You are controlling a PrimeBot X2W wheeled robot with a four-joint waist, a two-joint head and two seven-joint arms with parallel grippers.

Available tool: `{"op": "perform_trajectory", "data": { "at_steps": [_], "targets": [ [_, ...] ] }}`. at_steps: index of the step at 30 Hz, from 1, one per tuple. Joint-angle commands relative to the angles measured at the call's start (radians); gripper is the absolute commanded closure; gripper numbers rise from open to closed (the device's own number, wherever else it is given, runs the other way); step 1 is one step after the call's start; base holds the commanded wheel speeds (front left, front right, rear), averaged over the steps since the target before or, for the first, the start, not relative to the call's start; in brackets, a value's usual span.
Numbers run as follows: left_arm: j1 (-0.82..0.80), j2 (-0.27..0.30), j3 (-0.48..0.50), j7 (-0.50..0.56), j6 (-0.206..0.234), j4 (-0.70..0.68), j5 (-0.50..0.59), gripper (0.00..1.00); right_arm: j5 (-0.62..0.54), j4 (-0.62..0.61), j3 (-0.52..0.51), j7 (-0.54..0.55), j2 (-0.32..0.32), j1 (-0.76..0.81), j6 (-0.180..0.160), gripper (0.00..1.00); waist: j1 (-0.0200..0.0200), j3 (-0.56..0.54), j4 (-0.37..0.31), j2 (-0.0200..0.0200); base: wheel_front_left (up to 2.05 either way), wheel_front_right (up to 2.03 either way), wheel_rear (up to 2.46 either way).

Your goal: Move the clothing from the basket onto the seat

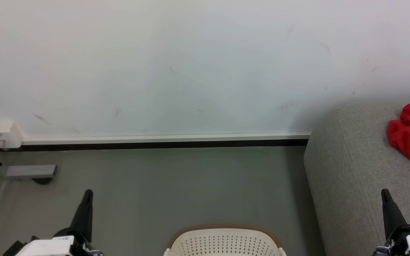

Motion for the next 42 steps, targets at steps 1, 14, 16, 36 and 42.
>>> {"op": "perform_trajectory", "data": {
  "at_steps": [1,14,16,36,42],
  "targets": [
    [-0.008,0.005,0.002,0.004,-0.005,-0.003,-0.014,1.00,0.000,0.003,-0.004,0.004,-0.006,-0.013,-0.002,1.00,0.0000,0.000,0.000,-0.0001,0.00,0.00,0.00],
    [-0.008,0.005,0.002,0.004,-0.005,-0.003,-0.014,1.00,0.000,0.003,-0.005,0.004,-0.006,-0.013,-0.002,1.00,0.0000,0.000,0.000,-0.0001,0.00,0.00,0.00],
    [-0.008,0.005,0.002,0.004,-0.005,-0.003,-0.014,1.00,0.000,0.003,-0.005,0.004,-0.006,-0.013,-0.002,1.00,0.0000,0.000,0.000,-0.0001,0.00,0.00,0.00],
    [-0.008,0.005,0.002,0.004,-0.005,-0.003,-0.014,1.00,0.000,0.003,-0.005,0.004,-0.006,-0.013,-0.002,1.00,0.0000,0.000,0.000,-0.0001,0.00,0.00,0.00],
    [-0.008,0.005,0.002,0.004,-0.005,-0.003,-0.014,1.00,0.000,0.003,-0.005,0.004,-0.006,-0.013,-0.002,1.00,0.0000,0.000,0.000,-0.0001,0.00,0.00,0.00]
  ]
}}
